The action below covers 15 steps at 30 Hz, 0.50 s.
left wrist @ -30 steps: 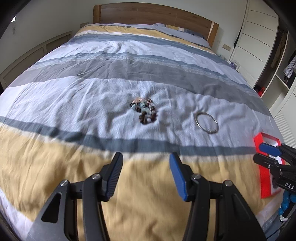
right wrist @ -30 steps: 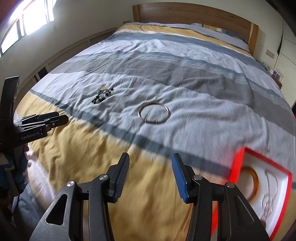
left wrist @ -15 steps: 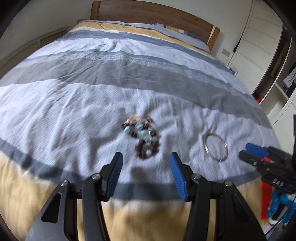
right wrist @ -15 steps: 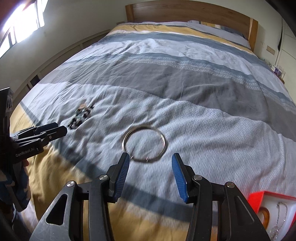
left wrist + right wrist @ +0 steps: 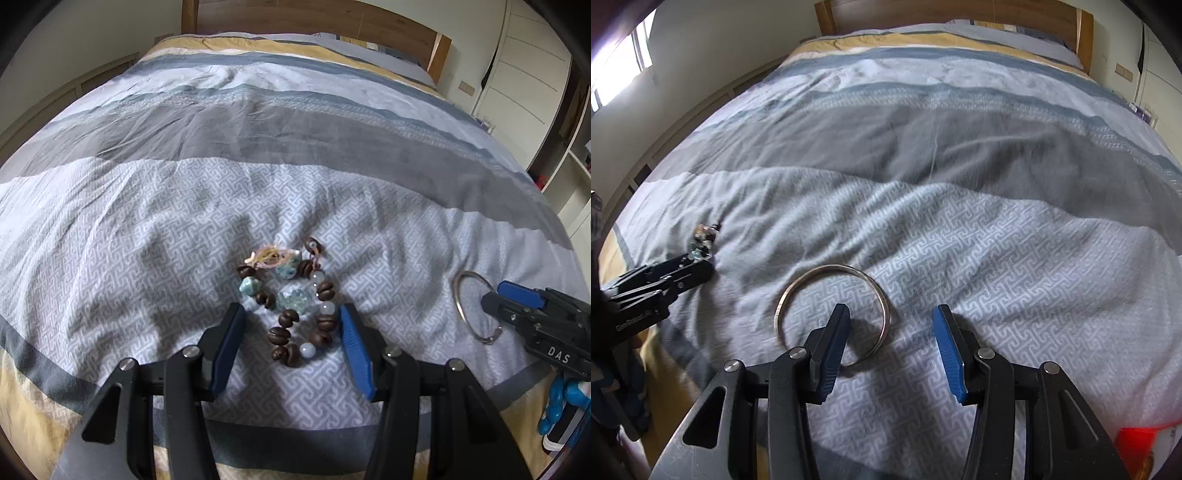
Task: Organize jewelry
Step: 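Grasp the beaded bracelet with the left gripper while the right gripper grasps the plain silver bangle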
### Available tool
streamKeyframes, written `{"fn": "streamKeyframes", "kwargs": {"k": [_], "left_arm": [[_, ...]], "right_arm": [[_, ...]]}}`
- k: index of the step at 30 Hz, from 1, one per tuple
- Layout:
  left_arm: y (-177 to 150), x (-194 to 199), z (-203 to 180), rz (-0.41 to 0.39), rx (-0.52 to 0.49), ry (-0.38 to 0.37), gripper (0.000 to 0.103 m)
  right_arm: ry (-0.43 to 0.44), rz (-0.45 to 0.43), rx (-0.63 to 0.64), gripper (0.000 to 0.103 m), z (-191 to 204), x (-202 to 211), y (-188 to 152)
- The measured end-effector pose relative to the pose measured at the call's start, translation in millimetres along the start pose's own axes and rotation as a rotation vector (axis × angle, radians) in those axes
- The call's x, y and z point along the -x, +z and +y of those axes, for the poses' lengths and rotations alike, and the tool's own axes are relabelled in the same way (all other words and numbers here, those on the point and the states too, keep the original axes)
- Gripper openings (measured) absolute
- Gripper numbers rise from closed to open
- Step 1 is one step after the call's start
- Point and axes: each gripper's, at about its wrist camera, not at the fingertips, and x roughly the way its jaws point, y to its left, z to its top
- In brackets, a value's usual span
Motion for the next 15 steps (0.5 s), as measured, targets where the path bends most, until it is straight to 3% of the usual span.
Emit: {"fn": "streamKeyframes", "kwargs": {"k": [3, 5, 6, 7, 12, 15], "left_arm": [[0.3, -2.7, -5.0, -0.005, -0.013, 0.024, 0.049], [-1.0, -1.9, -8.1, -0.016, -0.02, 0.008, 0.021], [-1.8, -1.0, -9.6, -0.018, -0.023, 0.0, 0.015], [-2.3, 0.7, -10.2, -0.02, -0.021, -0.006, 0.009], [-6.0, 17.0, -5.3, -0.04, 0.025, -0.061, 0.008], [-9.7, 32.3, -15.0, -0.055, 0.004, -0.077, 0.008]], "right_arm": [[0.0, -0.001, 0.016, 0.024, 5.1, -5.2, -0.3], [-0.006, 0.002, 0.036, 0.011, 9.4, -6.3, -1.0], [-0.008, 0.001, 0.046, 0.006, 12.0, -5.6, -2.0], [-0.01, -0.003, 0.052, 0.006, 12.9, -4.1, -3.4], [-0.013, -0.048, 0.051, 0.005, 14.7, 15.9, -14.9], [-0.007, -0.085, 0.038, 0.005, 12.8, 33.3, -19.4]]}}
